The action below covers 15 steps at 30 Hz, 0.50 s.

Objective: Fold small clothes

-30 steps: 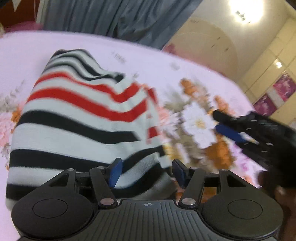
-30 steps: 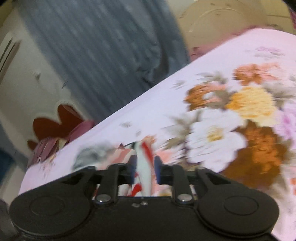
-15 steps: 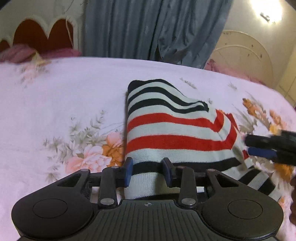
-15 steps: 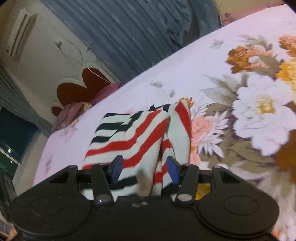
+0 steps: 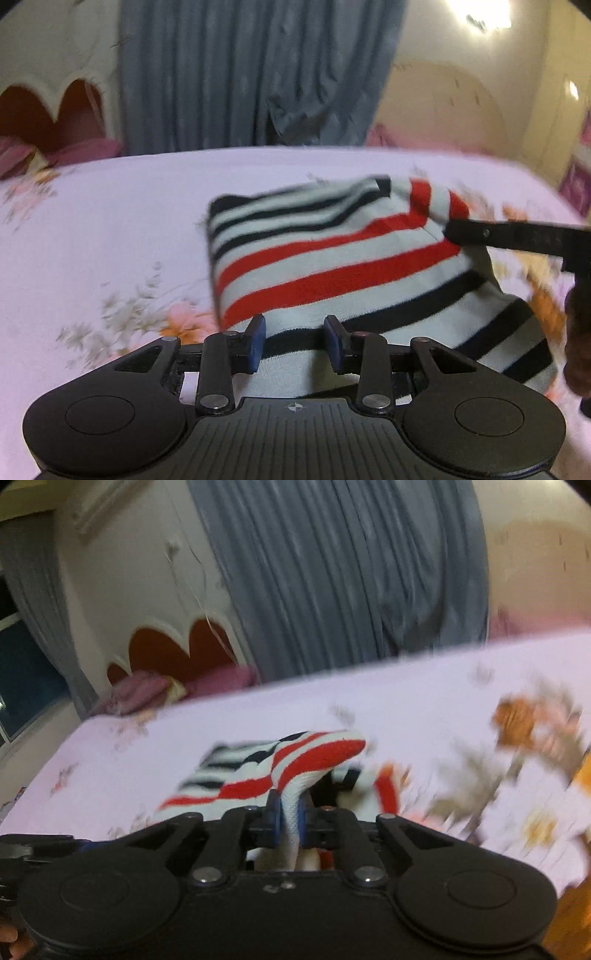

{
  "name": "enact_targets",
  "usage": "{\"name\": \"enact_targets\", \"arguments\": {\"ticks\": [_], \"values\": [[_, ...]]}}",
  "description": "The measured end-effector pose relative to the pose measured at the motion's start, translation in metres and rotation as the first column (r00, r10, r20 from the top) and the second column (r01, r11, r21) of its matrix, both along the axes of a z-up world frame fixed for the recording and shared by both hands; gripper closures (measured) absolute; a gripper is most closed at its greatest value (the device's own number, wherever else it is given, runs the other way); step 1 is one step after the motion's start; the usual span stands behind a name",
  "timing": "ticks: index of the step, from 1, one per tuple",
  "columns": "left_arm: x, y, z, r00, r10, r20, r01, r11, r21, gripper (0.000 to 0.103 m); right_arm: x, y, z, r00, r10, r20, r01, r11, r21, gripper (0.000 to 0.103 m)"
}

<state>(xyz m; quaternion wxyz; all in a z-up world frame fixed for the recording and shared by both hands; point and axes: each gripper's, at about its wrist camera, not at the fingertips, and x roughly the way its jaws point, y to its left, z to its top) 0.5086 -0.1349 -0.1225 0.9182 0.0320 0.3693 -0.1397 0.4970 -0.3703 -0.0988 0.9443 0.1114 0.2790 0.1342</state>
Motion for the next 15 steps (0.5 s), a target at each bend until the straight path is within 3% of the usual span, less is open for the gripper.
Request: {"name": "enact_targets", "arguments": {"ticks": [2, 3, 4, 5, 8, 11, 15], "values": [[0.006, -0.019, -0.007, 0.999, -0.03, -0.029, 0.033, 0.993, 0.11, 0.069, 0.018, -0.01, -0.024, 0.994, -0.031, -0.107, 0.031, 1.0, -0.003, 0.094], [0.006, -0.026, -0.007, 0.999, -0.049, -0.023, 0.052, 0.986, 0.16, 0.069, 0.028, -0.016, -0.043, 0.982, -0.026, -0.189, 0.031, 0.999, 0.022, 0.093], [0.007, -0.029, -0.007, 0.998, -0.062, -0.028, 0.066, 0.98, 0.187, 0.069, 0.031, -0.023, -0.054, 0.978, -0.012, -0.208, 0.029, 0.996, 0.082, 0.092], [0.008, -0.029, -0.006, 0.997, -0.07, -0.038, 0.076, 0.979, 0.188, 0.069, 0.031, -0.028, -0.054, 0.978, -0.014, -0.207, 0.039, 0.993, 0.113, 0.092], [0.009, -0.023, -0.003, 0.994, -0.091, -0.053, 0.099, 0.98, 0.172, 0.069, 0.026, -0.027, -0.04, 0.982, -0.044, -0.181, 0.059, 0.995, 0.081, 0.085], [0.008, -0.026, -0.004, 0.993, -0.105, -0.05, 0.113, 0.974, 0.195, 0.069, 0.016, -0.026, -0.019, 0.993, -0.093, -0.072, 0.096, 0.995, 0.041, 0.083], [0.007, -0.034, -0.005, 0.993, -0.115, -0.04, 0.121, 0.965, 0.233, 0.069, 0.043, -0.005, -0.016, 0.998, -0.024, -0.052, 0.021, 0.998, -0.053, 0.088]]}}
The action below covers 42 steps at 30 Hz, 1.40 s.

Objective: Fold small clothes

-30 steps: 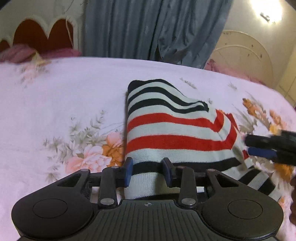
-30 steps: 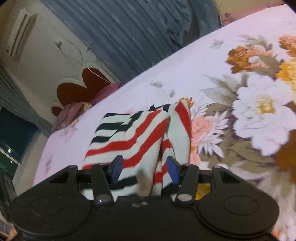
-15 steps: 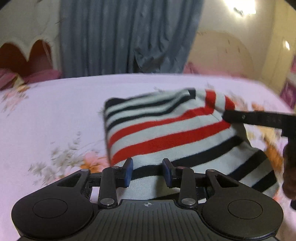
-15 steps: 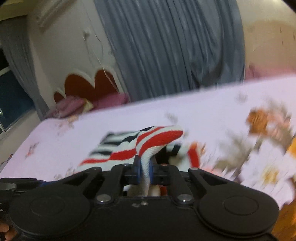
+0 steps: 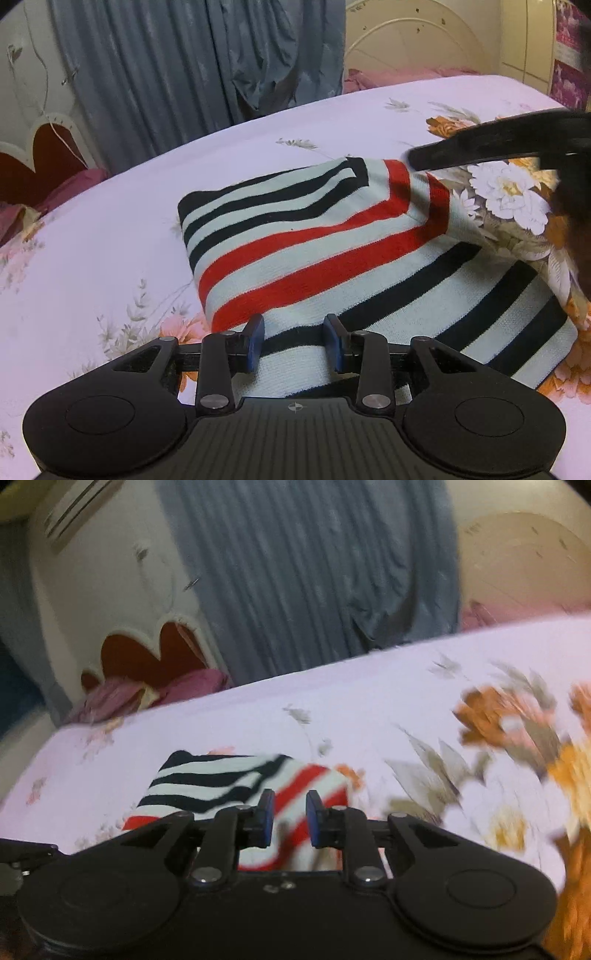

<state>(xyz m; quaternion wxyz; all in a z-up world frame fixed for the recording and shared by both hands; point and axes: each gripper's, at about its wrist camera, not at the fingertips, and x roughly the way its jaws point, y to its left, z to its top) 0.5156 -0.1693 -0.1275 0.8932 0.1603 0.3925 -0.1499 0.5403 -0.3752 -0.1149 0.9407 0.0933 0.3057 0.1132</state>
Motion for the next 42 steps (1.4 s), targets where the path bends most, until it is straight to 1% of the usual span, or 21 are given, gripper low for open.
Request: {"name": "enact_targets", "arguments": {"ticks": [1, 2, 3, 5, 8, 13, 16, 17, 18, 19, 20, 24, 27, 29, 33, 36, 37, 38, 39, 40, 42], "values": [[0.0, 0.001, 0.0, 1.0, 0.001, -0.001, -0.001, 1.0, -0.005, 0.069, 0.014, 0.007, -0.012, 0.999, 0.007, -0.049, -0.01, 0.998, -0.062, 0.094], [0.0, 0.002, 0.0, 1.0, -0.002, -0.004, 0.002, 1.0, -0.013, 0.069, 0.028, 0.012, -0.029, 0.989, -0.016, -0.148, -0.006, 0.989, -0.147, 0.099], [0.0, 0.003, 0.001, 1.0, -0.002, -0.005, 0.002, 1.0, -0.015, 0.069, 0.03, 0.005, -0.037, 0.989, -0.026, -0.149, 0.007, 0.992, -0.128, 0.103], [-0.001, 0.005, 0.001, 1.0, 0.004, -0.002, -0.004, 1.0, -0.022, 0.069, 0.029, -0.002, -0.031, 0.984, -0.038, -0.173, 0.019, 0.994, -0.109, 0.103], [-0.014, 0.012, 0.014, 0.999, 0.031, 0.03, -0.029, 0.997, -0.07, 0.069, 0.002, -0.003, -0.009, 0.992, -0.04, -0.119, 0.03, 0.996, -0.086, 0.096], [-0.057, 0.034, 0.019, 0.996, 0.062, 0.059, -0.051, 0.986, -0.161, 0.069, -0.06, 0.009, 0.016, 0.997, 0.066, -0.045, -0.07, 0.994, -0.082, 0.094], [-0.072, 0.039, 0.003, 0.997, 0.076, 0.005, -0.074, 0.985, -0.154, 0.069, -0.09, 0.025, 0.017, 0.988, 0.144, -0.055, -0.15, 0.981, -0.122, 0.096], [-0.074, 0.04, -0.007, 0.996, 0.082, -0.028, -0.085, 0.986, -0.144, 0.069, -0.093, 0.03, 0.006, 0.984, 0.159, -0.079, -0.171, 0.968, -0.182, 0.098], [-0.077, 0.041, -0.016, 0.995, 0.086, -0.041, -0.091, 0.986, -0.137, 0.069, -0.095, 0.034, -0.014, 0.978, 0.152, -0.14, -0.184, 0.948, -0.261, 0.102], [-0.079, 0.042, -0.02, 0.996, 0.089, -0.031, -0.092, 0.986, -0.14, 0.069, -0.093, 0.034, -0.032, 0.968, 0.144, -0.205, -0.201, 0.935, -0.292, 0.103], [-0.08, 0.042, -0.02, 0.995, 0.093, -0.027, -0.096, 0.985, -0.141, 0.069, -0.096, 0.032, -0.037, 0.973, 0.153, -0.173, -0.198, 0.936, -0.291, 0.103], [-0.079, 0.046, -0.011, 0.993, 0.111, -0.038, -0.116, 0.977, -0.181, 0.069, -0.09, 0.038, -0.022, 0.974, 0.139, -0.178, -0.19, 0.932, -0.31, 0.103], [-0.077, 0.052, 0.009, 0.992, 0.121, 0.03, -0.112, 0.97, -0.216, 0.069, -0.095, 0.035, -0.004, 0.982, 0.158, -0.1, -0.18, 0.94, -0.288, 0.095], [-0.057, 0.053, 0.017, 0.99, 0.13, 0.055, -0.115, 0.968, -0.225, 0.069, -0.085, 0.027, 0.006, 0.99, 0.127, -0.061, -0.138, 0.956, -0.257, 0.093], [0.002, 0.036, 0.026, 0.99, 0.122, 0.077, -0.103, 0.969, -0.223, 0.069, -0.024, 0.023, 0.021, 0.999, 0.053, -0.008, -0.054, 0.978, -0.202, 0.092], [0.044, 0.017, 0.008, 0.995, 0.104, 0.009, -0.101, 0.978, -0.181, 0.069, 0.027, 0.03, 0.015, 0.998, 0.052, -0.033, -0.056, 0.987, -0.153, 0.093], [0.056, 0.015, -0.007, 0.993, 0.102, -0.062, -0.111, 0.98, -0.163, 0.069, 0.046, 0.037, -0.001, 0.992, 0.046, -0.12, -0.07, 0.977, -0.203, 0.093], [0.058, 0.016, -0.013, 0.993, 0.1, -0.068, -0.112, 0.975, -0.191, 0.069, 0.061, 0.042, -0.021, 0.972, 0.045, -0.23, -0.103, 0.964, -0.244, 0.092], [0.06, 0.018, -0.01, 0.992, 0.104, -0.077, -0.118, 0.972, -0.201, 0.069, 0.059, 0.045, -0.024, 0.98, 0.063, -0.19, -0.116, 0.953, -0.281, 0.092], [0.057, 0.021, -0.004, 0.991, 0.109, -0.072, -0.122, 0.969, -0.215, 0.069, 0.058, 0.048, -0.021, 0.978, 0.073, -0.193, -0.131, 0.942, -0.309, 0.092], [0.041, 0.033, 0.009, 0.994, 0.111, -0.013, -0.11, 0.955, -0.275, 0.069, 0.047, 0.043, -0.004, 0.985, 0.065, -0.159, -0.11, 0.95, -0.293, 0.091]]}}
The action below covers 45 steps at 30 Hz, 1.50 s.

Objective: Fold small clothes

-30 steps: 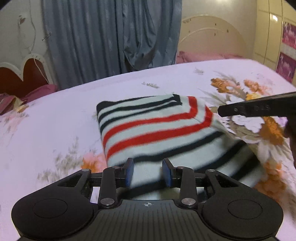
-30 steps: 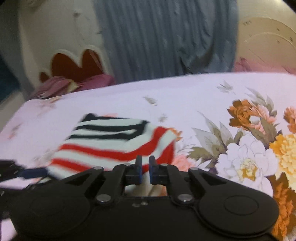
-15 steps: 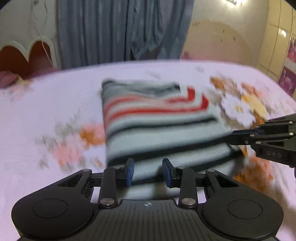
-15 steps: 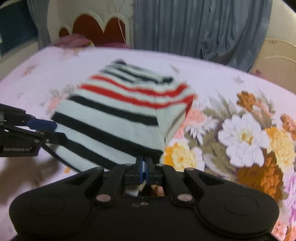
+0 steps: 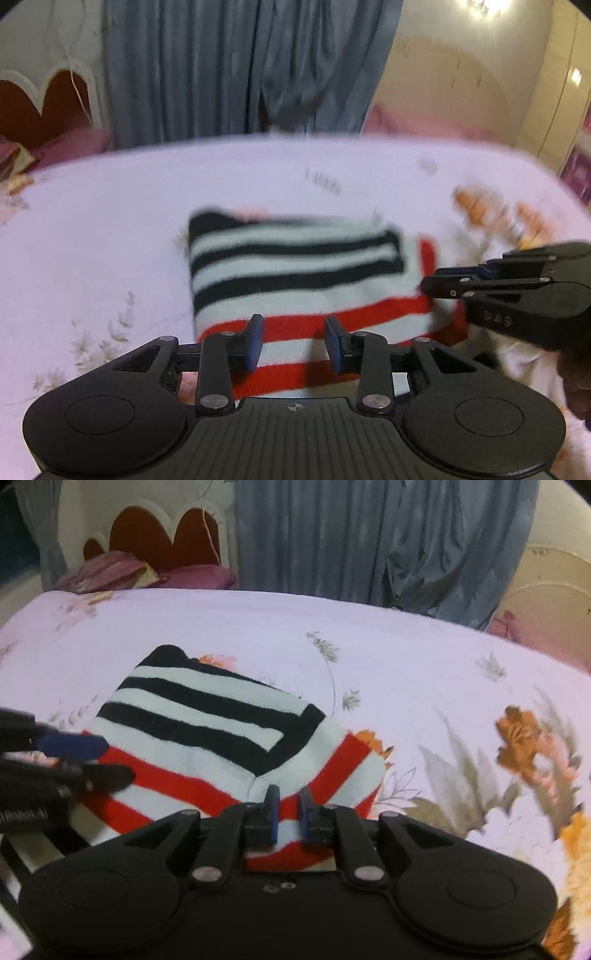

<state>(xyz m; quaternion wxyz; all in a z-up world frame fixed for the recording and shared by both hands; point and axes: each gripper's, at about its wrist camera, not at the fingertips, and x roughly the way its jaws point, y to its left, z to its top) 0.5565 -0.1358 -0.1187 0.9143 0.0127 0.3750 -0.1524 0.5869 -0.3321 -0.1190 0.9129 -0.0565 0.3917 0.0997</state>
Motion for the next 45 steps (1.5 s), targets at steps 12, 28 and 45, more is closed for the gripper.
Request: {"name": "enact_targets", "arguments": {"ticks": [12, 28, 45], "values": [[-0.011, -0.01, -0.009, 1.0, -0.024, 0.019, 0.022, 0.993, 0.112, 0.068, -0.024, 0.008, -0.005, 0.999, 0.043, 0.022, -0.044, 0.999, 0.014, 0.084], [0.141, 0.064, -0.048, 0.98, 0.113, -0.166, -0.121, 0.992, -0.039, 0.054, 0.074, 0.045, -0.033, 0.998, 0.03, -0.052, -0.028, 0.999, 0.037, 0.094], [0.022, 0.081, -0.025, 0.986, -0.006, -0.165, -0.018, 0.989, -0.148, 0.023, -0.053, -0.079, -0.008, 0.976, -0.17, -0.137, 0.214, 0.866, 0.453, 0.036]]}}
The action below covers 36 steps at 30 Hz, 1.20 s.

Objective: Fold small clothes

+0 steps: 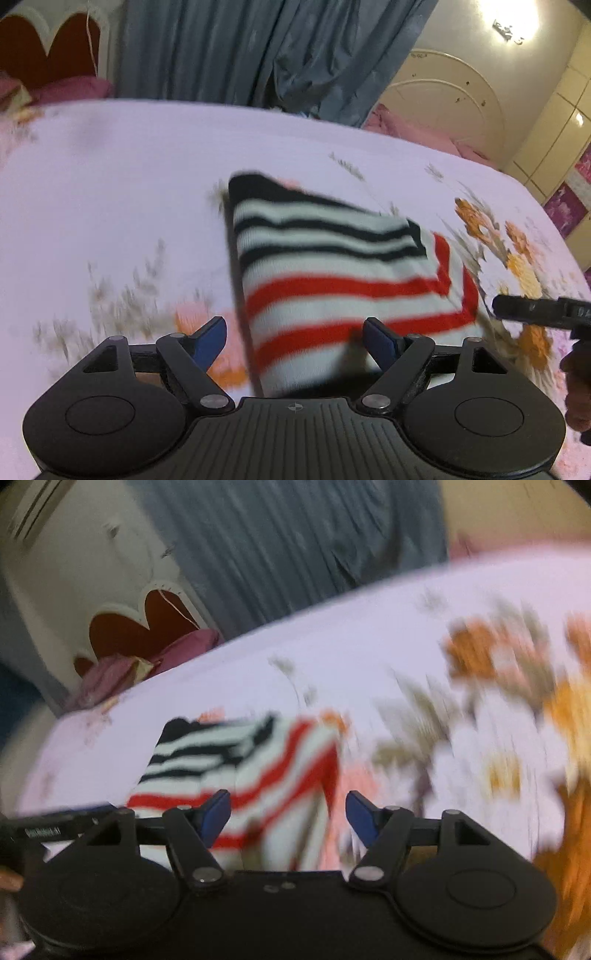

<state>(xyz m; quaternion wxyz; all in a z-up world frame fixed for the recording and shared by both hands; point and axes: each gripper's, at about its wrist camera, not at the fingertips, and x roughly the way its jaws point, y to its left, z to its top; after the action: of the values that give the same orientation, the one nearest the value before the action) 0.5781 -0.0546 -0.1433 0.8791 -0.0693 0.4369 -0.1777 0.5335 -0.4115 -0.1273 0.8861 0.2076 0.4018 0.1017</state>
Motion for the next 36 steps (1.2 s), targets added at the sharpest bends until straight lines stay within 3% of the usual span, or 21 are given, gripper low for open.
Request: {"name": "enact_targets", "arguments": {"ticks": [2, 4, 6, 9, 12, 22, 29, 31, 36], "values": [[-0.001, 0.006, -0.008, 0.999, 0.026, -0.04, -0.028, 0.998, -0.051, 0.023, -0.004, -0.003, -0.012, 0.999, 0.017, -0.042, -0.015, 0.999, 0.046, 0.035], [-0.004, 0.009, -0.018, 0.995, 0.046, -0.084, -0.055, 0.992, -0.114, 0.023, -0.003, -0.008, -0.029, 0.996, 0.029, -0.083, -0.016, 0.987, 0.158, 0.035], [-0.003, 0.009, -0.026, 0.992, 0.058, -0.108, -0.072, 0.988, -0.133, 0.023, 0.0, -0.009, -0.041, 0.994, 0.028, -0.109, -0.004, 0.976, 0.217, 0.035], [-0.005, 0.002, -0.033, 0.991, 0.065, -0.117, -0.081, 0.987, -0.14, 0.023, 0.001, -0.006, -0.044, 0.995, 0.029, -0.095, -0.005, 0.969, 0.247, 0.026], [-0.006, -0.01, -0.035, 0.992, 0.061, -0.107, -0.075, 0.989, -0.128, 0.023, 0.009, 0.004, -0.043, 0.994, 0.069, -0.085, -0.047, 0.97, 0.238, 0.023], [-0.005, -0.018, -0.029, 0.994, 0.057, -0.095, -0.066, 0.994, -0.092, 0.023, 0.023, 0.012, -0.047, 0.99, 0.116, -0.085, -0.096, 0.972, 0.213, 0.042], [-0.001, -0.022, -0.032, 0.995, 0.046, -0.093, -0.055, 0.994, -0.094, 0.022, 0.024, 0.029, -0.038, 0.987, 0.137, -0.087, -0.13, 0.988, 0.082, 0.046], [0.001, -0.023, -0.032, 0.995, 0.04, -0.09, -0.048, 0.995, -0.091, 0.023, 0.024, 0.036, -0.036, 0.987, 0.138, -0.088, -0.135, 0.99, 0.043, 0.053], [-0.004, -0.034, -0.021, 1.0, -0.016, -0.02, 0.016, 1.0, -0.013, 0.041, 0.014, 0.065, -0.02, 0.989, 0.14, -0.047, -0.145, 0.979, -0.142, 0.067]]}}
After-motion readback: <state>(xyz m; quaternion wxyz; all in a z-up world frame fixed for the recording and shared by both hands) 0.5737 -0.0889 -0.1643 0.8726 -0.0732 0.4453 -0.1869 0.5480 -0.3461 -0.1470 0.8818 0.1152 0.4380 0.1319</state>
